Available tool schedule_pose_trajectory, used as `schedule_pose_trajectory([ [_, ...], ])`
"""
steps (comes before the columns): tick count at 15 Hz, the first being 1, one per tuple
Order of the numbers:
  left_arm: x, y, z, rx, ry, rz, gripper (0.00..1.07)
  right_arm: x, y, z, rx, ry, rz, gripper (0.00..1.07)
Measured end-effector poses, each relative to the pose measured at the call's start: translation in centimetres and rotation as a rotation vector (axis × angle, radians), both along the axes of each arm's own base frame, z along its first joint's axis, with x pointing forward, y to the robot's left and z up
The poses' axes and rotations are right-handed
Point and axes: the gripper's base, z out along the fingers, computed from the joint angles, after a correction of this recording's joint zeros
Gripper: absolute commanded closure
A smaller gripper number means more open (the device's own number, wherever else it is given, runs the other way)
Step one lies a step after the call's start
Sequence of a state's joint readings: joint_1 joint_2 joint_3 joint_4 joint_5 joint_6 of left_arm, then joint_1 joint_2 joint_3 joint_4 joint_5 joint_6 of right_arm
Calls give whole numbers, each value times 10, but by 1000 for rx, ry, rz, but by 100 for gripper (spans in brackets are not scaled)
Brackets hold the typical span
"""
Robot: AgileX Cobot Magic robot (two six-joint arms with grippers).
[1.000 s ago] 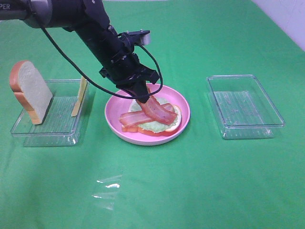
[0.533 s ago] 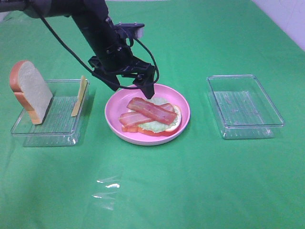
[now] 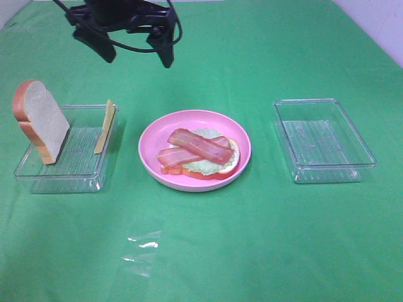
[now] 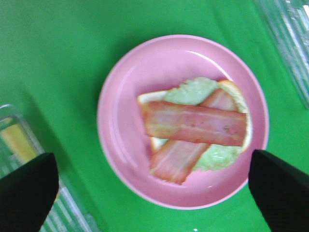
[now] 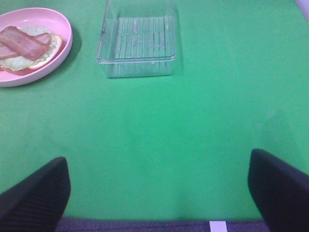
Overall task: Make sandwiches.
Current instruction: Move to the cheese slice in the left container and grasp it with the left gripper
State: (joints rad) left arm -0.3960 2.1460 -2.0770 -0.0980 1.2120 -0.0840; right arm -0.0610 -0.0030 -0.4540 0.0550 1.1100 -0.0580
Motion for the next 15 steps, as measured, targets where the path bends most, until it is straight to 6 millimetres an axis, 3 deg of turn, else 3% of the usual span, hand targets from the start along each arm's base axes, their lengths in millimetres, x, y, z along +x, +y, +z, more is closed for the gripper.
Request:
schedule_pose_trajectory([
  [2, 6, 29, -7, 24, 29, 83, 5, 0, 0, 0, 0, 0, 0, 12],
  [4, 10, 40, -15, 35, 53, 113, 6, 0, 0, 0, 0, 0, 0, 12],
  [11, 29, 36, -96, 90, 210, 135, 6, 0, 0, 0, 0, 0, 0, 12],
  [15, 31, 35, -117, 106, 251, 135, 10, 0, 0, 0, 0, 0, 0, 12],
])
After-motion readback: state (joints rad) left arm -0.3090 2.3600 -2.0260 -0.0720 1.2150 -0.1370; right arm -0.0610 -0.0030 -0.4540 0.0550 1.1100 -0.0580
